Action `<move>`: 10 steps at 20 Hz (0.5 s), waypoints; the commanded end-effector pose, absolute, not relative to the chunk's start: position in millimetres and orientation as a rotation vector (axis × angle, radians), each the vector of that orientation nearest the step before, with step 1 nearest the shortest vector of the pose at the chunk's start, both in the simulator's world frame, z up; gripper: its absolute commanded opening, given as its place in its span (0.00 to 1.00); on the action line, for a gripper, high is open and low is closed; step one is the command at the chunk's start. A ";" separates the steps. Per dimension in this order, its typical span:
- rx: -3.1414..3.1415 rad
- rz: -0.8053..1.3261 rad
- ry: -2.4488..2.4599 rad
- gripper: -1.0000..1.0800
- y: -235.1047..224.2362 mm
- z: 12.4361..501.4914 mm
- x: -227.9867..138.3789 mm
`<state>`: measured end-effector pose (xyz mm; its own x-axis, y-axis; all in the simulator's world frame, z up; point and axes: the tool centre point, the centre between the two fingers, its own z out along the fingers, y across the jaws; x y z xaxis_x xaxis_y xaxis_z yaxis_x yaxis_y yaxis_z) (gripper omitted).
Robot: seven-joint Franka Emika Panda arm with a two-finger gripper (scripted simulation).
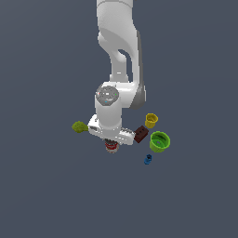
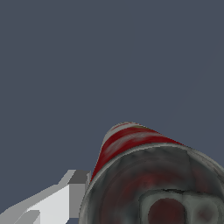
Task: Pick up a designated object from a clutter of objects.
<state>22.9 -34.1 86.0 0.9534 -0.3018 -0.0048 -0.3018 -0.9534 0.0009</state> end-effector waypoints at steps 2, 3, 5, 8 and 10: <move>3.105 0.000 -0.479 0.00 -28.3 102.3 26.8; 3.105 0.000 -0.479 0.00 -26.1 107.8 27.7; 3.105 0.000 -0.479 0.00 -21.0 120.5 29.8; 3.104 0.000 -0.480 0.00 -12.0 143.3 33.7; 3.104 0.000 -0.480 0.00 -5.0 161.0 36.8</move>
